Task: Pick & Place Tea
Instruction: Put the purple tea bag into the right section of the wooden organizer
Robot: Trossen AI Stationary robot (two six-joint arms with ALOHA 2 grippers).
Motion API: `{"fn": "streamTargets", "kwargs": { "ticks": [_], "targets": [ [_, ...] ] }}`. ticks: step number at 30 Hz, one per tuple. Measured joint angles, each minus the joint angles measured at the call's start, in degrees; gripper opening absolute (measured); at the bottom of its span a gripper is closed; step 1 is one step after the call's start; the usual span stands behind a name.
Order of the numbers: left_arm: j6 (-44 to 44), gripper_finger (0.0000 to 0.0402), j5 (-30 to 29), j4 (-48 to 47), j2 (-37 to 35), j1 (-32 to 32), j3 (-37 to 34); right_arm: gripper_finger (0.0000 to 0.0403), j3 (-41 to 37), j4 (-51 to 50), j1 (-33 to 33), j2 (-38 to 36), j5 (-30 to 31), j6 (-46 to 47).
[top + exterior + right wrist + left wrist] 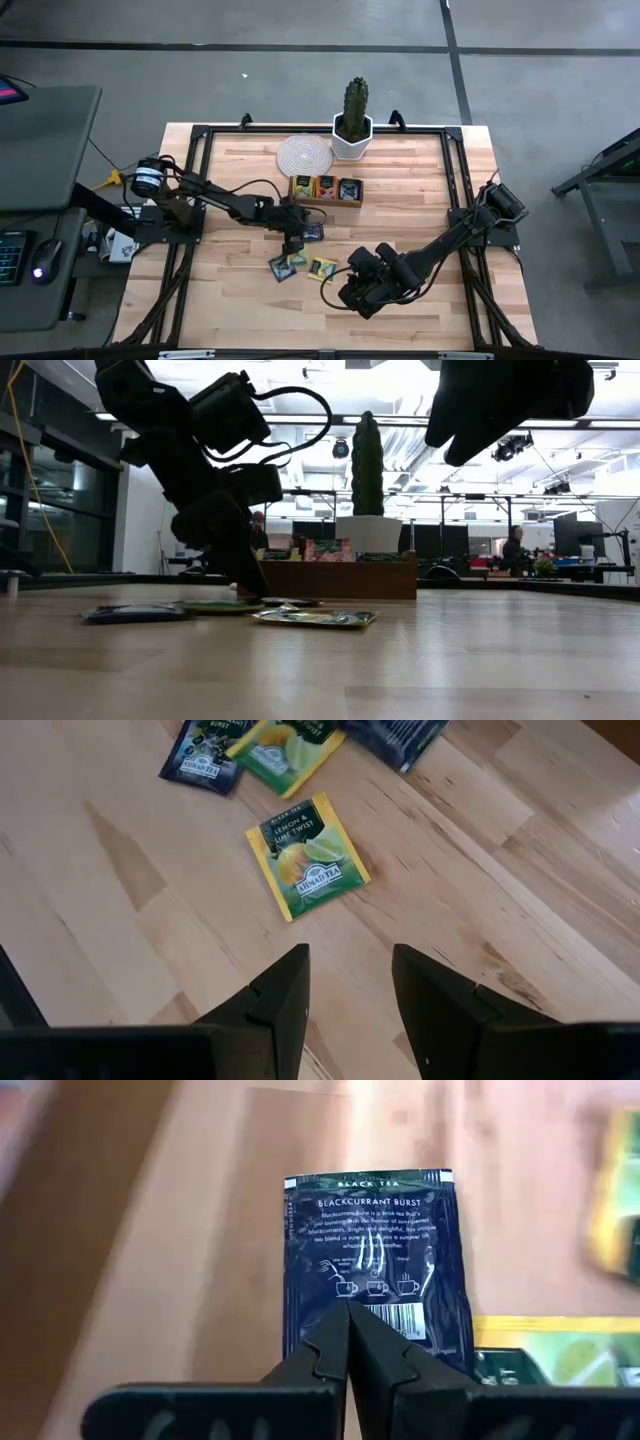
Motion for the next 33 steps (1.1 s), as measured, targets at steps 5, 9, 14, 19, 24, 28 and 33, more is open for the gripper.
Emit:
{"fn": "streamTargets", "kwargs": {
  "ticks": [5, 9, 14, 19, 24, 28, 33],
  "targets": [
    [-0.03, 0.0000, 8.37, 2.62, 0.80, -0.02, -0.11, 0.0140, -0.38, 4.16, 0.00, -0.01, -0.02, -3.63],
    [-0.47, 0.0000, 9.76, 3.30, 0.83, -0.02, -0.17, 0.0140, -3.17, 12.59, 0.92, 0.20, 0.30, -14.24],
    [-0.45, 0.0000, 12.36, 3.83, 0.88, -0.02, -0.15, 0.0139, -8.44, 24.86, 2.01, 0.52, 1.10, -29.61],
    [-0.47, 0.0000, 14.85, 5.31, 0.98, -0.17, -0.22, 0.0140, -12.89, 29.17, 0.14, 0.54, 1.37, -35.86],
    [-0.47, 0.0000, 15.16, 5.47, 0.98, -0.13, -0.24, 0.0140, -16.55, 34.06, -2.98, 0.56, -1.29, -45.10],
    [-0.52, 0.0000, 16.24, 5.62, 1.00, -0.57, -0.24, 0.0140, -18.05, 38.17, -5.60, 0.56, -3.95, -57.05],
    [-0.99, 0.0000, 17.07, 5.63, 1.00, -0.94, -0.26, 0.0140, -18.47, 38.14, -8.65, 0.58, -2.98, -75.11]
  ]
}}
